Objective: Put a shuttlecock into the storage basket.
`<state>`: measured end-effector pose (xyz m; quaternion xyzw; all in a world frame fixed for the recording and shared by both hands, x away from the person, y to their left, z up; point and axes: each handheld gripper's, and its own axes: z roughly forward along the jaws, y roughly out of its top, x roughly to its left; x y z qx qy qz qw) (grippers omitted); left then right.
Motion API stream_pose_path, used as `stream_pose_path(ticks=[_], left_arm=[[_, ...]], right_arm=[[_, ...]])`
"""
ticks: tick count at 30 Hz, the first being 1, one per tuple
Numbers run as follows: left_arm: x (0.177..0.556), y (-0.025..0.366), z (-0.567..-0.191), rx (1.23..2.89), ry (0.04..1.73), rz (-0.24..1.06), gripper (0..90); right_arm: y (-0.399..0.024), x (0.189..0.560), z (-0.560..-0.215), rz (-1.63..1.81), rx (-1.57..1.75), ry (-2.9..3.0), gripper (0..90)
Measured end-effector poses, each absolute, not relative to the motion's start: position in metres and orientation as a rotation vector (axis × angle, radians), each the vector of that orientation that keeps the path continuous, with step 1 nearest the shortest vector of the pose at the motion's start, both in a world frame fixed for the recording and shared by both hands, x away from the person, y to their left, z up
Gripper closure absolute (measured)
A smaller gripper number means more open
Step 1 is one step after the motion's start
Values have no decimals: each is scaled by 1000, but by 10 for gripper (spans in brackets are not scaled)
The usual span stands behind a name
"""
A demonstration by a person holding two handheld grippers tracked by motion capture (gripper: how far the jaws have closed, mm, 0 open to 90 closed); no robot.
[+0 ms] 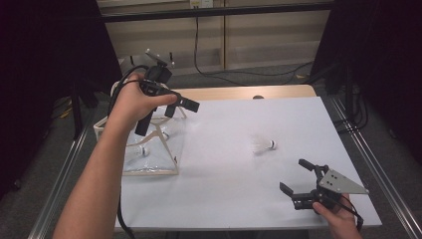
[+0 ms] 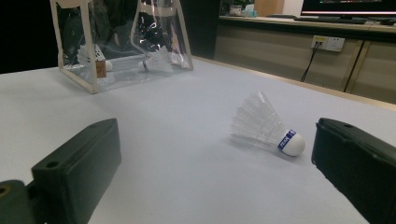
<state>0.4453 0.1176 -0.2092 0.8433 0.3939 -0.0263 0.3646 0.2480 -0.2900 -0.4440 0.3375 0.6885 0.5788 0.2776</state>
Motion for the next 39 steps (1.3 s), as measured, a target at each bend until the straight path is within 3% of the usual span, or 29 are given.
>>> stream_pose_path(ticks=[39], left_arm=[[434, 93, -247, 2188, 927, -130, 177]], right_arm=[[-291, 247, -443, 1549, 895, 1848, 9]])
